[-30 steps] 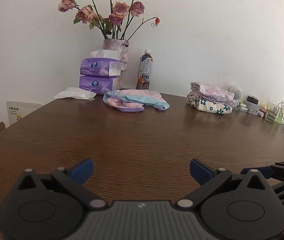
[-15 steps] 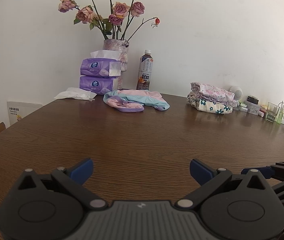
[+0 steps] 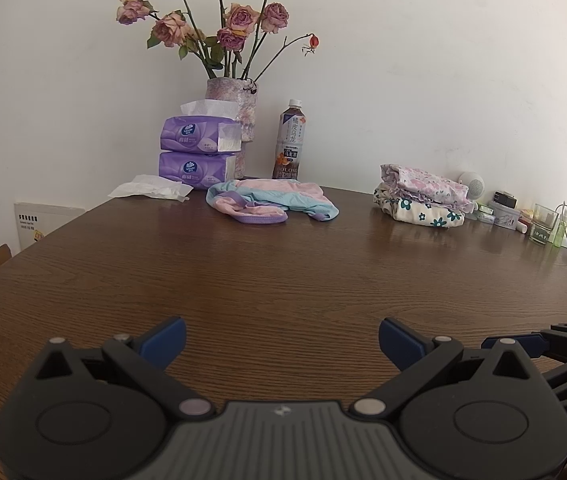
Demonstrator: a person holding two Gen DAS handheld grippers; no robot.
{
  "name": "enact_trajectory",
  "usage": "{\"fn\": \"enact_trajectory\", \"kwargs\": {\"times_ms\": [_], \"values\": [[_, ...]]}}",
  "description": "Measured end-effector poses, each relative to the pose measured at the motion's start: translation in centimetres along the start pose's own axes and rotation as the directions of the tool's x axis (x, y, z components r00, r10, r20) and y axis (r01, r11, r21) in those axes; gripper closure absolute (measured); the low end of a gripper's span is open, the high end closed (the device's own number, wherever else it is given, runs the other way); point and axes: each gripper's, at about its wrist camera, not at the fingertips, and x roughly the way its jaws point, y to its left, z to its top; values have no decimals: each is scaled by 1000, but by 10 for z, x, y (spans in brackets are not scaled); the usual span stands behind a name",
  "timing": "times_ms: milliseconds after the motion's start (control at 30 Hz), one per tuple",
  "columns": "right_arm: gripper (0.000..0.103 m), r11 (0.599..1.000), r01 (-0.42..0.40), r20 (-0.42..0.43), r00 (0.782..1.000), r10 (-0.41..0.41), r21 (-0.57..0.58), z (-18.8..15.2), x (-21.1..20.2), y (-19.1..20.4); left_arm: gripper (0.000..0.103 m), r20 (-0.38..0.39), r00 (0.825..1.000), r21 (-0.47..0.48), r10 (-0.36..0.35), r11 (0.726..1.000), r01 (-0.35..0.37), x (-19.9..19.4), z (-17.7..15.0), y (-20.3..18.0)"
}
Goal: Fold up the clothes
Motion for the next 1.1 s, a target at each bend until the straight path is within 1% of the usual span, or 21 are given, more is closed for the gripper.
{"fn": "enact_trajectory", "kwargs": {"times_ms": [1100], "values": [[0,1000,-1,0,1000,1,-1,0,0,-1,0,-6,1000,-2,11,1000,-11,2,0,-1]]}}
